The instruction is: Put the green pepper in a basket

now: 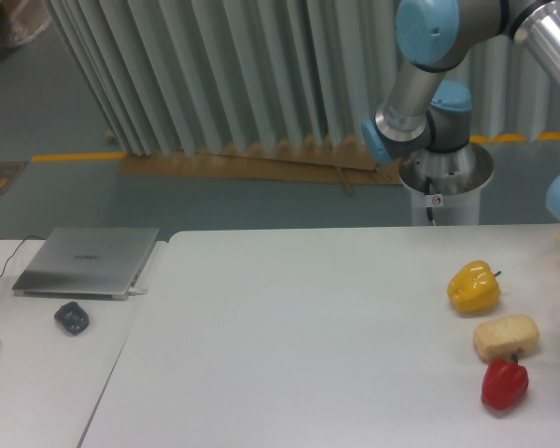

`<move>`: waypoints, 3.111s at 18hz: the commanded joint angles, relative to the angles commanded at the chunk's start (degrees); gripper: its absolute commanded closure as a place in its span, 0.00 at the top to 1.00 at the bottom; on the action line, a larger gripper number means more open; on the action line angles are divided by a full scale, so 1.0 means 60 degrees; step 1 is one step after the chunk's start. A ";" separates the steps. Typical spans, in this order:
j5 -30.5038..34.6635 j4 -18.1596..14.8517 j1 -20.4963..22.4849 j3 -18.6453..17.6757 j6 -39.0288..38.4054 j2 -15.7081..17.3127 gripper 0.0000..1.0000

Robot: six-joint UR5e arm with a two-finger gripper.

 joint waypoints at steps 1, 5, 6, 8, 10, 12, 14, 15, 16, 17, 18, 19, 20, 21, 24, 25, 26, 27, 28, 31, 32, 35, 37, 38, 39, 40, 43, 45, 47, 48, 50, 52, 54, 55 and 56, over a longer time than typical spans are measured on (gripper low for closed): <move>0.0000 -0.0015 0.0000 0.0000 0.0000 0.0073 0.51; 0.0015 -0.0073 -0.0029 -0.0029 -0.0015 0.0351 0.51; 0.0015 -0.0088 -0.0029 -0.0044 -0.0015 0.0454 0.51; 0.0044 -0.0102 -0.0058 -0.0102 -0.0015 0.0615 0.51; 0.0059 -0.0132 -0.0088 -0.0175 0.0000 0.0805 0.51; 0.0059 -0.0409 -0.0103 -0.0205 0.0044 0.0996 0.51; 0.0102 -0.0672 -0.0132 -0.0220 0.0554 0.1201 0.51; 0.0103 -0.0877 -0.0117 -0.0220 0.0919 0.1332 0.51; 0.0103 -0.1053 -0.0088 -0.0220 0.1300 0.1449 0.51; 0.0103 -0.1200 -0.0059 -0.0205 0.1637 0.1538 0.51; 0.0103 -0.1303 -0.0044 -0.0220 0.1931 0.1611 0.51; 0.0117 -0.1405 -0.0015 -0.0205 0.2282 0.1670 0.51; 0.0132 -0.1464 0.0014 -0.0205 0.2677 0.1699 0.51; 0.0146 -0.1523 0.0073 -0.0205 0.3101 0.1743 0.51; 0.0146 -0.1640 0.0263 -0.0220 0.4070 0.1802 0.51; 0.0146 -0.1641 0.0278 -0.0220 0.4232 0.1817 0.51; 0.0161 -0.1641 0.0336 -0.0220 0.4408 0.1817 0.51; 0.0147 -0.1641 0.0467 -0.0220 0.4699 0.1817 0.51; 0.0146 -0.1641 0.0570 -0.0234 0.5195 0.1817 0.51; 0.0146 -0.1641 0.1053 -0.0249 0.6865 0.1802 0.51; 0.0146 -0.1626 0.1142 -0.0235 0.7276 0.1773 0.51; 0.0132 -0.1626 0.1318 -0.0234 0.7690 0.1773 0.51; 0.0132 -0.1640 0.1333 -0.0234 0.8186 0.1773 0.51; 0.0132 -0.1641 0.1420 -0.0234 0.8508 0.1787 0.51; 0.0132 -0.1641 0.1493 -0.0234 0.8844 0.1788 0.51; 0.0132 -0.1626 0.1567 -0.0234 0.9152 0.1788 0.51; 0.0073 -0.1611 0.1903 -0.0234 0.9856 0.1758 0.51; 0.0059 -0.1582 0.2094 -0.0234 1.0325 0.1714 0.51; 0.0044 -0.1568 0.2241 -0.0234 1.0677 0.1700 0.51; 0.0044 -0.1553 0.2299 -0.0234 1.0795 0.1685 0.51; 0.0073 -0.1524 0.2344 -0.0234 1.1117 0.1612 0.51; 0.0059 -0.1509 0.2344 -0.0234 1.1396 0.1524 0.51; 0.0059 -0.1494 0.2344 -0.0234 1.1426 0.1451 0.51; 0.0059 -0.1494 0.2344 -0.0234 1.1397 0.1422 0.52; 0.0073 -0.1494 0.2344 -0.0234 1.1382 0.1378 0.53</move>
